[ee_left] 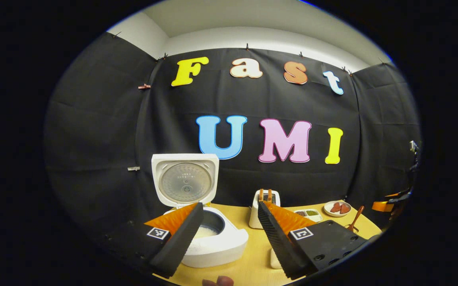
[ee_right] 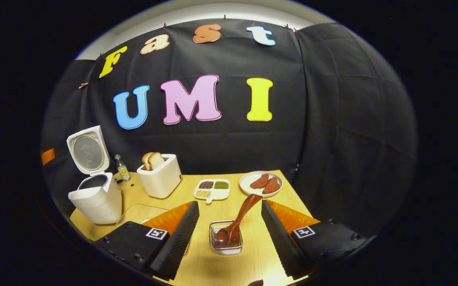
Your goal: Close the left gripper, press the button to open the rice cooker; take a wooden spoon from the chopstick holder with the right hand, scoop a spoonful of rice and pour it into the rice cooker, then put the wooden spoon back into the chopstick holder.
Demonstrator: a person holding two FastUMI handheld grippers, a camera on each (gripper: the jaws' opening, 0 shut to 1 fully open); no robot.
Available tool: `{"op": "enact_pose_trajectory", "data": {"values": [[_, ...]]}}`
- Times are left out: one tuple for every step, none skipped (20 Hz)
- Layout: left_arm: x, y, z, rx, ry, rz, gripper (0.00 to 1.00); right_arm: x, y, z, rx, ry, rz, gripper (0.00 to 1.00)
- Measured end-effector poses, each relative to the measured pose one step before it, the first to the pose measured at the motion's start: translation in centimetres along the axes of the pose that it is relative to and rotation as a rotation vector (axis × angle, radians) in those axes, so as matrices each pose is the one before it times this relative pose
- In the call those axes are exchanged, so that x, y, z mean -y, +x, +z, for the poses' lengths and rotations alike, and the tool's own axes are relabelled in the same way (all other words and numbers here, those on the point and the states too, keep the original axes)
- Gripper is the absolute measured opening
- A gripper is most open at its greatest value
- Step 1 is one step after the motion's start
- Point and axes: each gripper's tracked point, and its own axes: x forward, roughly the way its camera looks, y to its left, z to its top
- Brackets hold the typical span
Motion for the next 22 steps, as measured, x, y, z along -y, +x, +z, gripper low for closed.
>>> {"op": "enact_pose_trajectory", "data": {"values": [[0.556,-0.223,-0.045,-0.00543,0.00023,-0.00199,0.94,0.466,1.155,-1.198,-0.04048,0.01173,0.01695,0.98],[0.341,-0.158,-0.230,-0.00738,0.00393,0.00153,0.94,0.340,0.961,-0.987,-0.03408,0.01330,0.01391,0.98],[0.249,-0.239,-0.152,-0.00674,0.00769,0.00578,0.94,0.345,1.013,-0.837,-0.02708,0.01818,0.01572,0.96],[0.215,-0.177,-0.175,-0.00771,0.00752,0.00643,0.95,0.383,1.050,-0.882,-0.03002,0.01247,0.00863,0.93],[0.113,-0.232,-0.184,-0.00724,0.00399,0.00796,0.95,0.512,0.967,-0.905,-0.02969,0.00288,0.00182,0.90],[0.201,-0.225,-0.210,-0.00753,0.00106,0.00641,0.95,0.546,0.974,-0.771,-0.02480,-0.00279,-0.00320,0.82],[0.167,-0.221,-0.099,-0.00624,-0.00205,0.00724,0.94,0.375,0.987,-0.662,-0.02174,0.00082,0.00545,0.77],[0.059,-0.183,-0.207,-0.00659,-0.00107,0.00884,0.94,0.005,1.025,-0.507,-0.01969,0.00524,0.01352,0.74],[0.074,-0.159,-0.090,-0.00762,0.00066,0.01020,0.94,0.053,0.936,-0.490,-0.01737,0.00396,0.01024,0.74],[0.001,-0.161,-0.271,-0.00570,0.00277,0.01051,0.95,0.105,0.878,-0.333,-0.01380,0.00298,0.00958,0.74],[-0.026,-0.063,-0.030,-0.00502,0.00175,0.01094,0.95,0.129,0.944,-0.121,-0.00425,0.00609,0.00739,0.74],[0.017,-0.072,-0.197,-0.00573,0.00076,0.00955,0.95,0.006,0.854,-0.229,-0.01171,0.01375,0.00432,0.67],[-0.001,-0.054,-0.082,-0.00475,-0.00006,0.01077,0.95,0.007,0.527,-0.141,-0.01032,0.01371,0.01200,0.52],[0.019,-0.013,-0.067,-0.00275,-0.00158,0.00991,0.95,-0.026,0.607,-0.196,-0.01294,0.01304,0.00948,0.37],[-0.007,-0.040,0.051,-0.00240,-0.00332,0.00936,0.95,-0.049,0.259,-0.054,-0.00464,0.00554,0.00445,0.36],[0.082,-0.043,-0.115,-0.00305,-0.00445,0.00697,0.95,-0.382,0.821,-0.261,-0.00300,0.01996,0.02433,0.34],[0.024,0.000,-0.016,-0.00263,-0.00359,0.00448,0.95,-0.118,-0.591,0.266,0.00560,0.00822,0.00009,0.29],[-0.043,0.001,-0.205,-0.00292,-0.00220,0.00397,0.94,-0.768,0.156,0.311,0.02058,0.01354,0.02126,0.24],[0.009,0.032,-0.093,-0.00313,0.00064,0.00354,0.95,-0.439,0.083,0.026,0.00748,0.00040,0.00098,0.20],[-0.186,-0.036,-0.111,-0.00263,0.00097,0.00481,0.95,0.194,-0.233,0.104,0.01344,-0.01955,-0.00916,0.12],[-0.091,0.010,-0.065,-0.00201,-0.00089,0.00023,0.95,-0.111,-0.285,0.437,0.01895,-0.00901,-0.00468,0.12],[0.003,-0.057,-0.191,-0.00292,-0.00316,-0.00009,0.95,-0.087,-0.373,0.410,0.01500,0.00114,-0.00472,0.10]]}}
